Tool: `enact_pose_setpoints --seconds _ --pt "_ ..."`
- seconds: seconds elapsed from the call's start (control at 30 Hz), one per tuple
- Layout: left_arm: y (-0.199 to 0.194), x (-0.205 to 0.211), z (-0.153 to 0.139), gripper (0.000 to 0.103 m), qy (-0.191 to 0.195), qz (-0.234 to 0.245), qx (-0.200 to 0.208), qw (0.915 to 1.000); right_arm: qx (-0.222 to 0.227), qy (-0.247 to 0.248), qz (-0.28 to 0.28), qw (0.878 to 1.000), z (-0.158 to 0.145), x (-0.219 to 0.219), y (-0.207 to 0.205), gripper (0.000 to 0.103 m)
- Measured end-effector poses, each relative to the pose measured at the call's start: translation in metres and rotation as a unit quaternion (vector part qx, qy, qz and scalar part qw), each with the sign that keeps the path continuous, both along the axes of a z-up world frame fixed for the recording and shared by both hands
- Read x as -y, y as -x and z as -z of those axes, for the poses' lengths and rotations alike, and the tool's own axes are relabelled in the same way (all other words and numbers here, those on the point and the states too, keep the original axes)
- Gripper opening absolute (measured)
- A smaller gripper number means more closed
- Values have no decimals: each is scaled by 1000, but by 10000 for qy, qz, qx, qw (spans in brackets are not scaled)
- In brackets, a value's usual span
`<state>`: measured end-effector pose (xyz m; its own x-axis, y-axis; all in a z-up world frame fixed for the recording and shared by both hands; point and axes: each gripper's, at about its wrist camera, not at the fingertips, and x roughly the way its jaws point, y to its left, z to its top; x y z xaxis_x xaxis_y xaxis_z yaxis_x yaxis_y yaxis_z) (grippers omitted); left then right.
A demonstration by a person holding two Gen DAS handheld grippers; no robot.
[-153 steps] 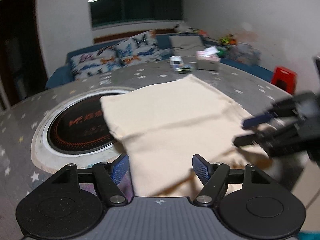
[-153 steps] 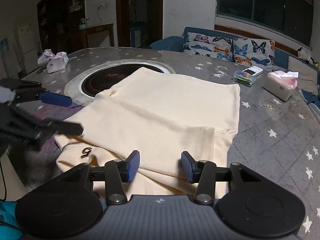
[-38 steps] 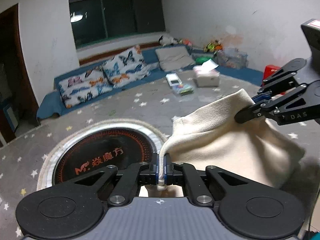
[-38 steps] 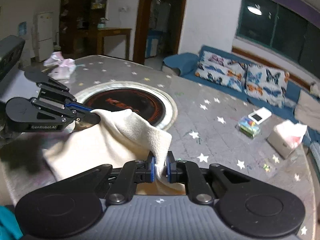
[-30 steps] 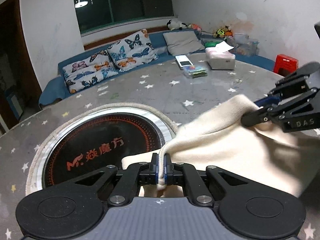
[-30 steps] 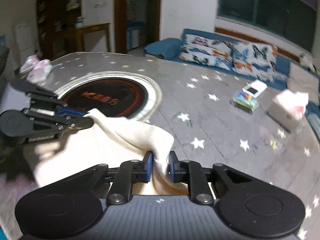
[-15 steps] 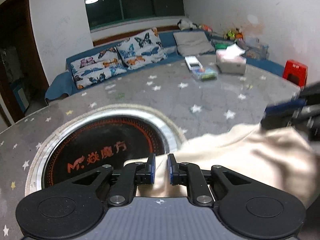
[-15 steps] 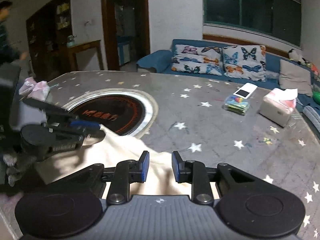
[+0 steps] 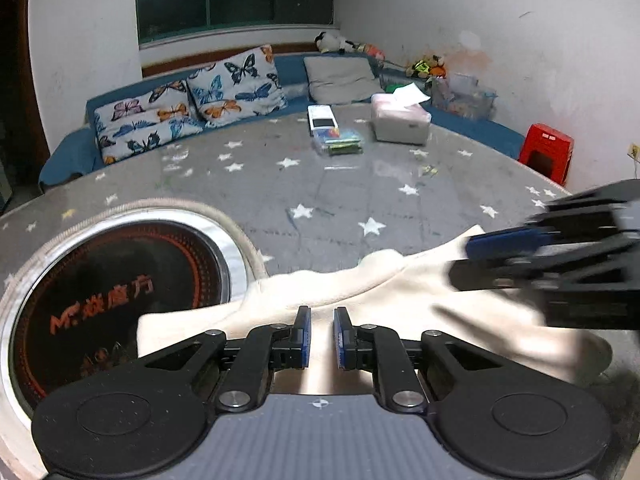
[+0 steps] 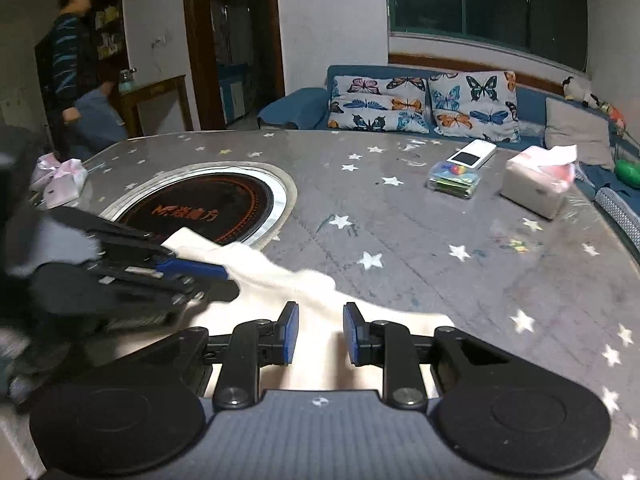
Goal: Fold clothes
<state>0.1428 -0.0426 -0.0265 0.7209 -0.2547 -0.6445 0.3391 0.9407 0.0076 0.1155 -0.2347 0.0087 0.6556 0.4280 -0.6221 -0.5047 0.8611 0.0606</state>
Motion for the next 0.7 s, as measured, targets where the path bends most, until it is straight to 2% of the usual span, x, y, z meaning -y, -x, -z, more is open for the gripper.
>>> enact_pose_setpoints --seconds 0.13,0.3,0.37,0.5,0.7 --pt "0 -1 4 15 -17 -12 20 10000 -58 71 42 9999 3 13 15 23" --pt "3 -3 3 15 -11 -32 87 10000 -284 -103 319 9990 19 28 3 23" --pt "9 -6 0 15 -1 -37 150 9999 -193 -38 389 9990 15 26 4 24" --pt "35 -19 -9 16 121 45 302 9995 29 11 187 9998 4 18 13 24" --pt "86 -41 -21 16 173 94 474 9987 132 -3 -426 9990 -5 -3 36 24"
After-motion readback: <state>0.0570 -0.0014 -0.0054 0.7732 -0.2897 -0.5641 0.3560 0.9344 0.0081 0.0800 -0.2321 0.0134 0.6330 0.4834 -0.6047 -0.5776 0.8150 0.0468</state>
